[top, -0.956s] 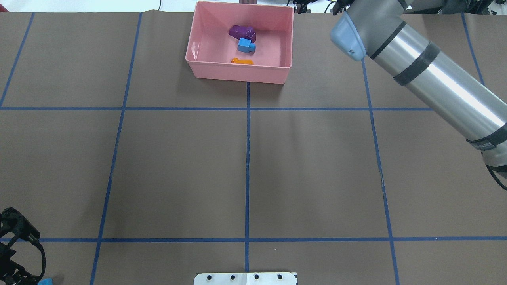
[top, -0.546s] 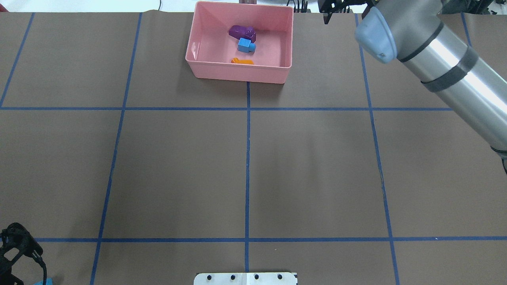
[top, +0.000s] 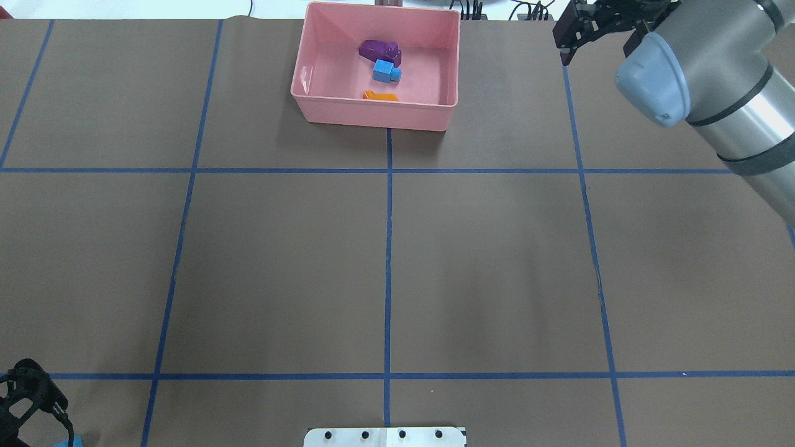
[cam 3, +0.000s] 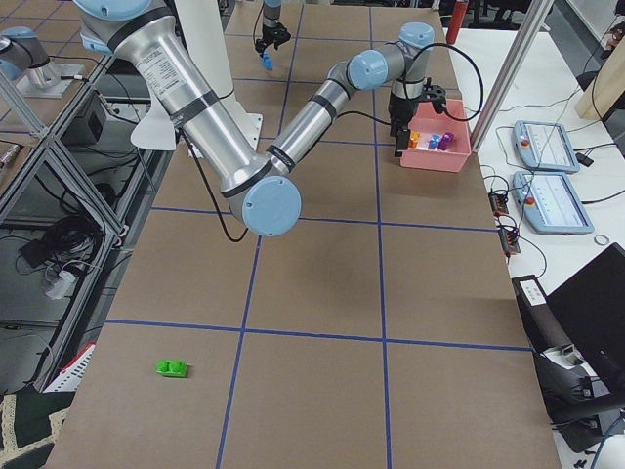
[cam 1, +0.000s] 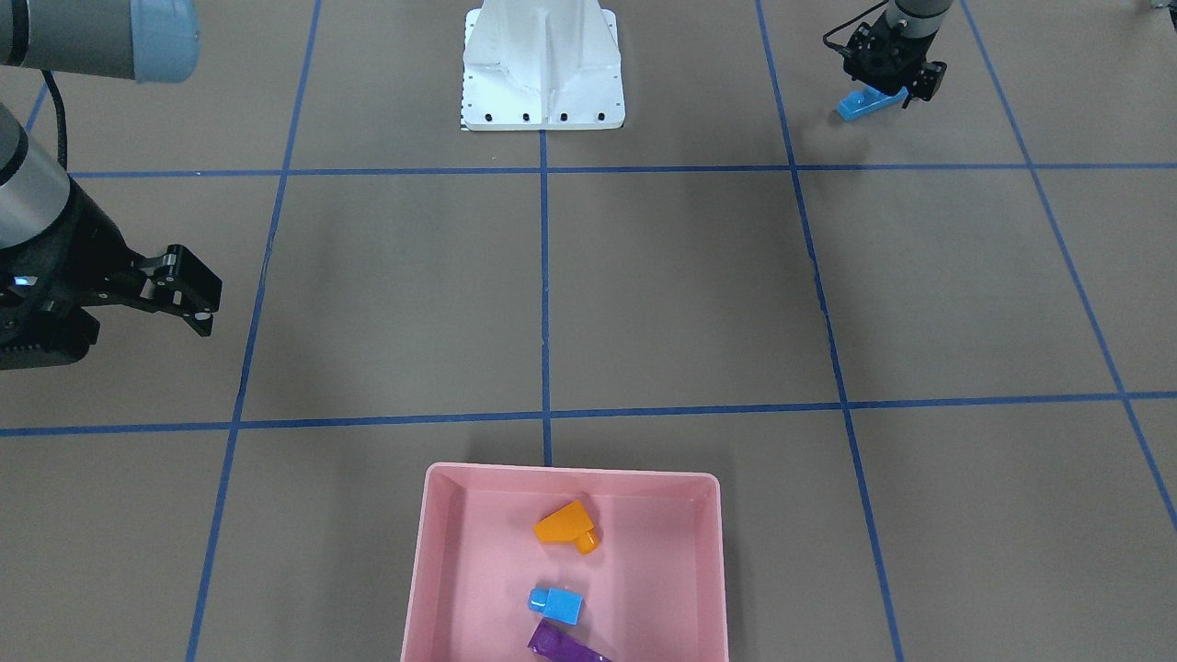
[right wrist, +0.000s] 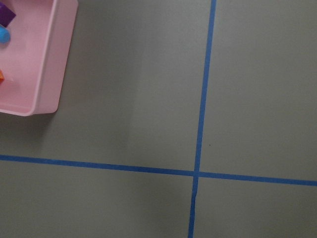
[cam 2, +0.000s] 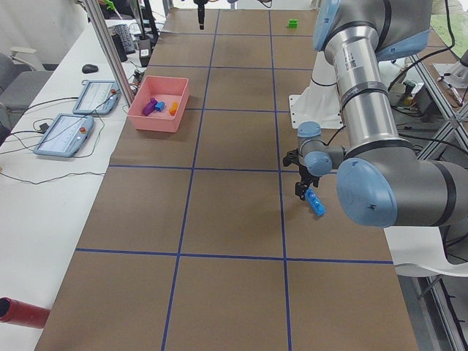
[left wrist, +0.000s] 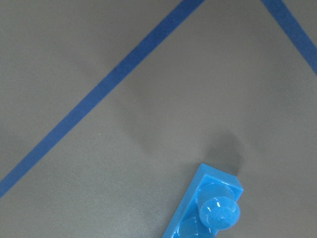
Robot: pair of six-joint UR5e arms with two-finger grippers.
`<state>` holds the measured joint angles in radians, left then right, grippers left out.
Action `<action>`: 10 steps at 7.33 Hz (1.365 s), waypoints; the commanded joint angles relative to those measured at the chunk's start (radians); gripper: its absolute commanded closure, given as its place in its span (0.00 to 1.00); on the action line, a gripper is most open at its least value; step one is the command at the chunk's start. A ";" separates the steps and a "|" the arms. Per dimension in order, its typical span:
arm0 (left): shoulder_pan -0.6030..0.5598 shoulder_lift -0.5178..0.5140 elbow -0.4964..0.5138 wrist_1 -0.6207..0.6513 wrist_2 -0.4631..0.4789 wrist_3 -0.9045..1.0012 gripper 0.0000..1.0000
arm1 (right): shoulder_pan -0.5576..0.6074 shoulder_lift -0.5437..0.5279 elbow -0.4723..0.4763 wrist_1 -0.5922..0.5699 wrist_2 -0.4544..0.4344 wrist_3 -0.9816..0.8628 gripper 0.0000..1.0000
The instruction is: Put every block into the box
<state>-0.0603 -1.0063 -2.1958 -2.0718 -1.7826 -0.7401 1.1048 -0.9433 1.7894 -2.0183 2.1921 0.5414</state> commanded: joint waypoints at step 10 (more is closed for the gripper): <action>0.068 -0.049 0.076 -0.001 -0.003 -0.082 0.06 | 0.053 -0.042 0.007 -0.053 0.032 -0.084 0.01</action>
<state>0.0117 -1.0470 -2.1311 -2.0707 -1.7867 -0.8199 1.1580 -0.9853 1.7964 -2.0708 2.2242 0.4571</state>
